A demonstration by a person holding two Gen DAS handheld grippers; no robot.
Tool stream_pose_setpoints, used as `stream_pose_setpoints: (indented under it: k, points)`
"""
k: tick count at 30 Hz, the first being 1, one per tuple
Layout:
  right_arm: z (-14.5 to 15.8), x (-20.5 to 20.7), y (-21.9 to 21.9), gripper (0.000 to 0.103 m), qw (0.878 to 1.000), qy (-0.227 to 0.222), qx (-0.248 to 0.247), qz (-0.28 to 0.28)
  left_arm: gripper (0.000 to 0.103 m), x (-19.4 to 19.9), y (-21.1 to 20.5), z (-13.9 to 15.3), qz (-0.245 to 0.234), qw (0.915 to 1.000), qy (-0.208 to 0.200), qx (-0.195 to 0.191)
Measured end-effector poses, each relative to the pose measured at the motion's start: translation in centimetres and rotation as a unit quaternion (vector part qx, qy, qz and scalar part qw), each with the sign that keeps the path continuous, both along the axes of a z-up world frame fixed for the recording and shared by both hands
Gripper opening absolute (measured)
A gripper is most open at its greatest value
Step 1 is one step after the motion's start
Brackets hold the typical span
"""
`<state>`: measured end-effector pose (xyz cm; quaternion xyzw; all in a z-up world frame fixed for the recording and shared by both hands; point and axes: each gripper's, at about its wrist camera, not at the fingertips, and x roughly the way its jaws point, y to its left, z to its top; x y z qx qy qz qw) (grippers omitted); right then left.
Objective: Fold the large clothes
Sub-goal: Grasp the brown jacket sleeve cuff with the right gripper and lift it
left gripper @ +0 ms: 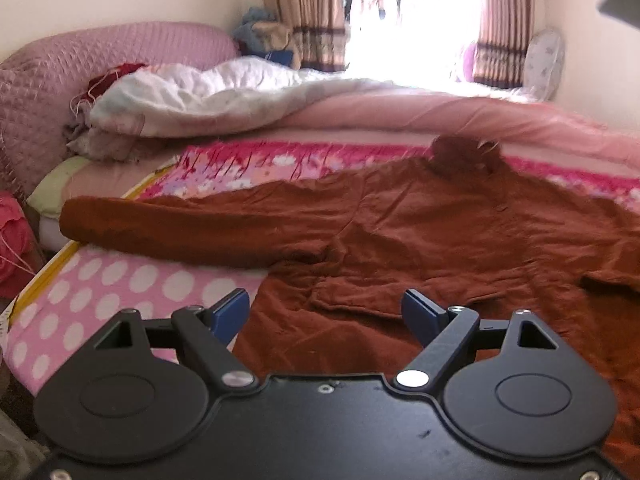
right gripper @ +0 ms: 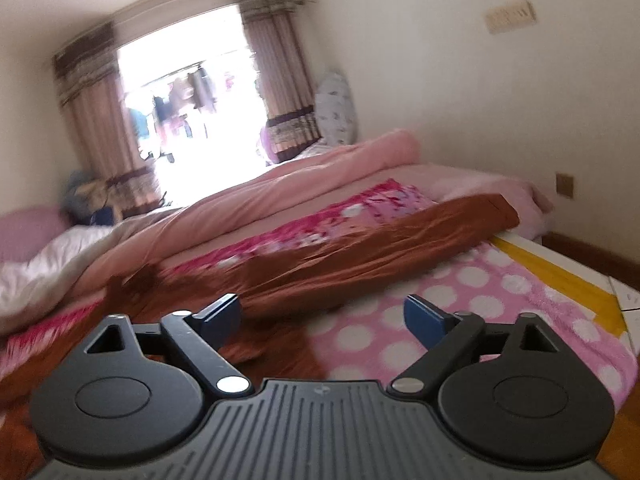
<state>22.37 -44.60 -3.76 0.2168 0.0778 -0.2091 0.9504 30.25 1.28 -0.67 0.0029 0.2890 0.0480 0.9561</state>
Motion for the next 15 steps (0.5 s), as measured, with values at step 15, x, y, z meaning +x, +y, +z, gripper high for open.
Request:
stream_pose_setpoints:
  k: [15]
  points:
    - [-6.8, 9.4, -20.1, 0.081, 0.963, -0.042, 0.236, -0.120, 0.085, 11.1, -2.6, -0.1, -0.002, 0.9970, 0.074, -0.022]
